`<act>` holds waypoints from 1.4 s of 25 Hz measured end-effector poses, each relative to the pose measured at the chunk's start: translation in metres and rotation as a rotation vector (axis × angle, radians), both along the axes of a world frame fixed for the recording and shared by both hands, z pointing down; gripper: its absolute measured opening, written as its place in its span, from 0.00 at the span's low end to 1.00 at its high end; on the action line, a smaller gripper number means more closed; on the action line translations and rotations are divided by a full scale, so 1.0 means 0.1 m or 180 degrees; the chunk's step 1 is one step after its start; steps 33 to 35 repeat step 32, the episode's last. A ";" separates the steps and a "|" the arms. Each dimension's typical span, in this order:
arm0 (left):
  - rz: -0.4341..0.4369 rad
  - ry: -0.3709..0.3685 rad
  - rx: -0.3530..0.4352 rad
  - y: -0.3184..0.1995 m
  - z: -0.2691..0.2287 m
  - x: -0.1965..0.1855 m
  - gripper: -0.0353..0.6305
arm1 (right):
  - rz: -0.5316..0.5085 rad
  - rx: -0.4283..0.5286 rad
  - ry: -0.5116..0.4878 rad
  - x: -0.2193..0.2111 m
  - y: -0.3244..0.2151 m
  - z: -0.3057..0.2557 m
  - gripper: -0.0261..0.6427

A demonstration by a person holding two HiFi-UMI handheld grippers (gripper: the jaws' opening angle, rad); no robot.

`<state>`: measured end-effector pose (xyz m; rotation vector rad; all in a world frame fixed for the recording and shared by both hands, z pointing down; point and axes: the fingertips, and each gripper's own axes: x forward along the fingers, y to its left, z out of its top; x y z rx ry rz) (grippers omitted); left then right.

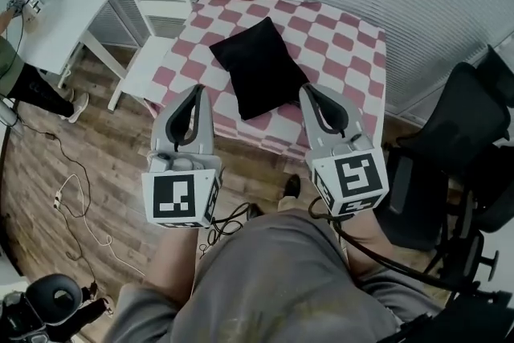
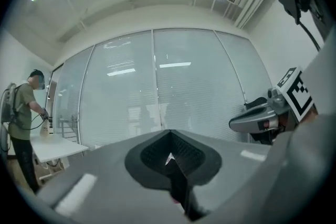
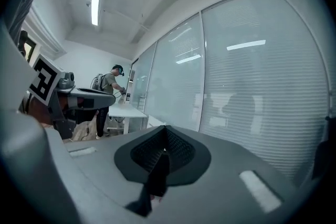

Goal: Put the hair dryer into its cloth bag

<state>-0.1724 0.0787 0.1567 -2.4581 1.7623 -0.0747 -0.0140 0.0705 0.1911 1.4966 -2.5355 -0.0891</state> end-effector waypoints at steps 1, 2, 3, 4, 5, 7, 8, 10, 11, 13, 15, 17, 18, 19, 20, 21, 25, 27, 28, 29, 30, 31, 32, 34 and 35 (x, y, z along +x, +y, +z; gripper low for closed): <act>0.0023 0.0007 0.0024 0.04 -0.02 0.01 0.05 | -0.0012 0.0018 -0.0011 -0.05 0.06 -0.02 0.08; 0.0040 0.0015 0.0032 0.06 -0.04 0.02 0.05 | -0.0028 0.0044 -0.0010 -0.08 0.11 -0.04 0.08; 0.0052 0.0024 0.0028 0.08 -0.06 0.04 0.05 | -0.0050 0.0072 -0.0004 -0.11 0.14 -0.06 0.08; 0.0063 0.0036 0.0021 0.08 -0.08 0.07 0.05 | -0.0072 0.0092 0.0000 -0.13 0.15 -0.08 0.08; 0.0075 0.0047 0.0021 0.08 -0.10 0.10 0.05 | -0.0087 0.0103 0.0005 -0.14 0.16 -0.09 0.08; 0.0107 0.0059 0.0037 0.10 -0.12 0.14 0.05 | -0.0105 0.0131 0.0021 -0.15 0.19 -0.11 0.08; 0.0125 0.0061 0.0045 0.12 -0.12 0.15 0.05 | -0.0106 0.0145 0.0030 -0.15 0.21 -0.12 0.08; 0.0153 0.0065 0.0049 0.17 -0.11 0.16 0.05 | -0.0103 0.0154 0.0045 -0.16 0.26 -0.12 0.08; 0.0161 0.0068 0.0043 0.18 -0.10 0.16 0.05 | -0.0104 0.0153 0.0048 -0.16 0.28 -0.12 0.08; 0.0169 0.0072 0.0023 0.19 -0.08 0.17 0.05 | -0.0097 0.0157 0.0050 -0.15 0.30 -0.12 0.08; 0.0178 0.0071 0.0009 0.19 -0.07 0.18 0.05 | -0.0083 0.0161 0.0049 -0.13 0.31 -0.11 0.08; 0.0195 0.0068 0.0004 0.18 -0.06 0.20 0.05 | -0.0070 0.0156 0.0046 -0.12 0.31 -0.11 0.08; 0.0206 0.0066 0.0000 0.18 -0.06 0.21 0.05 | -0.0062 0.0148 0.0045 -0.12 0.31 -0.10 0.08; 0.0217 0.0065 -0.0007 0.18 -0.06 0.22 0.05 | -0.0054 0.0138 0.0043 -0.11 0.31 -0.10 0.08; 0.0227 0.0064 -0.0015 0.18 -0.05 0.23 0.05 | -0.0048 0.0132 0.0043 -0.11 0.31 -0.09 0.08; 0.0237 0.0064 -0.0022 0.18 -0.05 0.24 0.05 | -0.0049 0.0133 0.0045 -0.10 0.31 -0.09 0.08; 0.0256 0.0061 -0.0026 0.18 -0.04 0.26 0.05 | -0.0049 0.0141 0.0049 -0.10 0.31 -0.09 0.08; 0.0264 0.0058 -0.0028 0.18 -0.04 0.27 0.05 | -0.0043 0.0141 0.0043 -0.09 0.30 -0.08 0.08; 0.0267 0.0057 -0.0031 0.18 -0.04 0.28 0.05 | -0.0040 0.0137 0.0040 -0.09 0.30 -0.08 0.08; 0.0270 0.0055 -0.0035 0.18 -0.04 0.28 0.05 | -0.0035 0.0128 0.0038 -0.09 0.30 -0.08 0.08; 0.0273 0.0054 -0.0038 0.18 -0.04 0.28 0.05 | -0.0028 0.0116 0.0035 -0.09 0.30 -0.07 0.08; 0.0277 0.0053 -0.0041 0.18 -0.04 0.29 0.05 | -0.0021 0.0105 0.0032 -0.09 0.30 -0.07 0.08; 0.0280 0.0051 -0.0045 0.17 -0.03 0.29 0.05 | -0.0016 0.0095 0.0029 -0.09 0.30 -0.07 0.08; 0.0280 0.0051 -0.0045 0.17 -0.03 0.29 0.05 | -0.0016 0.0095 0.0029 -0.09 0.30 -0.07 0.08; 0.0280 0.0051 -0.0045 0.17 -0.03 0.29 0.05 | -0.0016 0.0095 0.0029 -0.09 0.30 -0.07 0.08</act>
